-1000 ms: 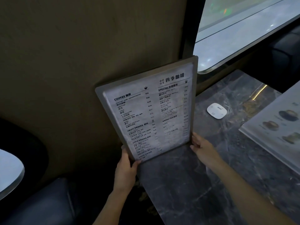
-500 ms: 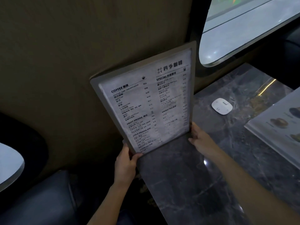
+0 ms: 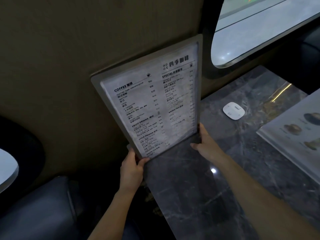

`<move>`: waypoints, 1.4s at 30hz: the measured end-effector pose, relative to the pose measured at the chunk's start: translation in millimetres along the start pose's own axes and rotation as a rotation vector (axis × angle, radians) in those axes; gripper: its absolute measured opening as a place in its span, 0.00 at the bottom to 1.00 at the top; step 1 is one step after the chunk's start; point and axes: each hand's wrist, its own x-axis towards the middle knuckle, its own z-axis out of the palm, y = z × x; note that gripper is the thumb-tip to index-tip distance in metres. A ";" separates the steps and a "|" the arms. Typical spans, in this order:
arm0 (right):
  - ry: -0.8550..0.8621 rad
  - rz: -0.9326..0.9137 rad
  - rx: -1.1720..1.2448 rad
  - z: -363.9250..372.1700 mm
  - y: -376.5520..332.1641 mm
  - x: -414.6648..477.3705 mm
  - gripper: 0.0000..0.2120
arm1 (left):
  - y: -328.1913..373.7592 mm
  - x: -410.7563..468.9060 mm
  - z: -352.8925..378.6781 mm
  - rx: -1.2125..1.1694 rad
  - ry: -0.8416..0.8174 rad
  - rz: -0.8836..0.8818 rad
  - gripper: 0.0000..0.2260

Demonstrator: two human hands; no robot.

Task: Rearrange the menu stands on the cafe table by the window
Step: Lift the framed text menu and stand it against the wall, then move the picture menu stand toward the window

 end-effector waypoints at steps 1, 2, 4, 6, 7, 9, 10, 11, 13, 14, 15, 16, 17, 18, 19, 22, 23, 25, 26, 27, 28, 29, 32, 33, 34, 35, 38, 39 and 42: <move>0.007 -0.008 0.003 -0.1 0.0 -0.4 0.36 | 1.1 -0.1 0.1 -0.006 -0.001 -0.002 0.22; 0.015 -0.015 0.001 -0.7 -0.3 -0.5 0.36 | 1.9 -0.2 -0.1 -0.014 -0.004 -0.003 0.21; 0.018 -0.021 -0.014 -2.1 -1.5 -1.1 0.36 | 3.4 -1.1 -0.4 -0.027 -0.011 -0.006 0.20; 0.016 -0.031 -0.024 -1.6 -1.9 -3.1 0.36 | 4.1 -2.0 -0.3 -0.029 -0.018 -0.010 0.19; 0.023 -0.040 -0.026 -0.5 -2.1 -4.8 0.36 | 3.8 -1.8 -0.2 -0.031 -0.019 -0.013 0.18; 0.067 -0.069 -0.039 1.7 -1.7 -8.3 0.35 | 2.9 -0.7 0.3 -0.004 -0.015 -0.023 0.18; 0.106 -0.086 -0.060 2.4 -0.8 -9.3 0.34 | 2.6 -0.7 1.0 0.023 -0.007 -0.035 0.19; 0.147 -0.096 -0.087 2.4 1.0 -10.0 0.32 | 2.4 -1.3 2.2 0.037 0.010 -0.052 0.21; 0.190 -0.070 -0.122 0.8 6.4 -11.5 0.31 | 3.7 -6.0 5.8 0.015 0.073 -0.112 0.26; 0.189 -0.038 -0.131 -0.6 9.9 -12.6 0.32 | 4.2 -9.6 8.1 0.008 0.116 -0.155 0.30; 0.187 -0.007 -0.137 -2.5 13.2 -13.7 0.33 | 5.2 -13.4 10.9 0.015 0.153 -0.198 0.33; 0.187 0.017 -0.145 -5.3 16.1 -15.1 0.34 | 7.0 -17.1 14.1 0.026 0.173 -0.240 0.35; 0.192 0.031 -0.160 -8.3 18.3 -17.0 0.35 | 10.3 -20.8 18.3 0.022 0.177 -0.278 0.36; 0.200 0.038 -0.179 -12.0 19.6 -19.4 0.35 | 14.4 -24.8 23.1 0.008 0.170 -0.310 0.36; 0.211 0.039 -0.194 -15.9 20.3 -22.3 0.35 | 19.7 -29.2 28.6 0.008 0.162 -0.335 0.36; 0.237 0.037 -0.205 -30.9 21.6 -33.2 0.33 | 40.9 -49.8 48.0 0.145 0.162 -0.396 0.37; 0.237 0.043 -0.209 -36.6 22.1 -37.9 0.33 | 49.1 -57.8 54.5 0.160 0.147 -0.391 0.38; 0.241 0.060 -0.226 -49.1 22.5 -48.0 0.31 | 64.3 -68.4 67.2 0.130 0.064 -0.329 0.37; 0.254 0.062 -0.233 -55.6 21.8 -53.3 0.30 | 71.9 -69.3 73.4 0.103 0.002 -0.281 0.35; 0.274 0.055 -0.233 -61.8 20.8 -59.0 0.29 | 80.3 -67.1 79.5 0.066 -0.062 -0.228 0.32; 0.301 0.048 -0.221 -67.8 19.6 -65.1 0.26 | 89.1 -62.6 85.7 0.018 -0.127 -0.175 0.28; 0.333 0.043 -0.209 -73.9 18.5 -72.1 0.24 | 99.2 -56.5 91.9 -0.023 -0.194 -0.120 0.25; 0.437 0.068 -0.206 -95.5 18.9 -97.5 0.17 | 133.4 -39.7 110.1 -0.009 -0.384 0.037 0.20; 0.472 0.074 -0.195 -103.7 20.3 -107.1 0.15 | 143.8 -35.4 117.1 0.019 -0.435 0.083 0.19; 0.509 0.074 -0.187 -112.4 22.3 -116.7 0.14 | 153.7 -31.9 124.6 0.050 -0.480 0.123 0.19; 0.549 0.072 -0.188 -121.5 24.6 -127.0 0.13 | 163.7 -29.5 132.4 0.074 -0.519 0.156 0.18; 0.706 0.087 -0.162 -148.7 32.7 -159.1 0.10 | 192.5 -25.3 158.9 0.070 -0.603 0.232 0.17; 0.756 0.097 -0.147 -157.4 36.6 -170.3 0.09 | 201.6 -24.5 168.4 0.059 -0.616 0.252 0.17; 0.847 0.139 -0.120 -180.4 50.2 -201.0 0.09 | 224.4 -24.0 194.1 0.044 -0.649 0.318 0.17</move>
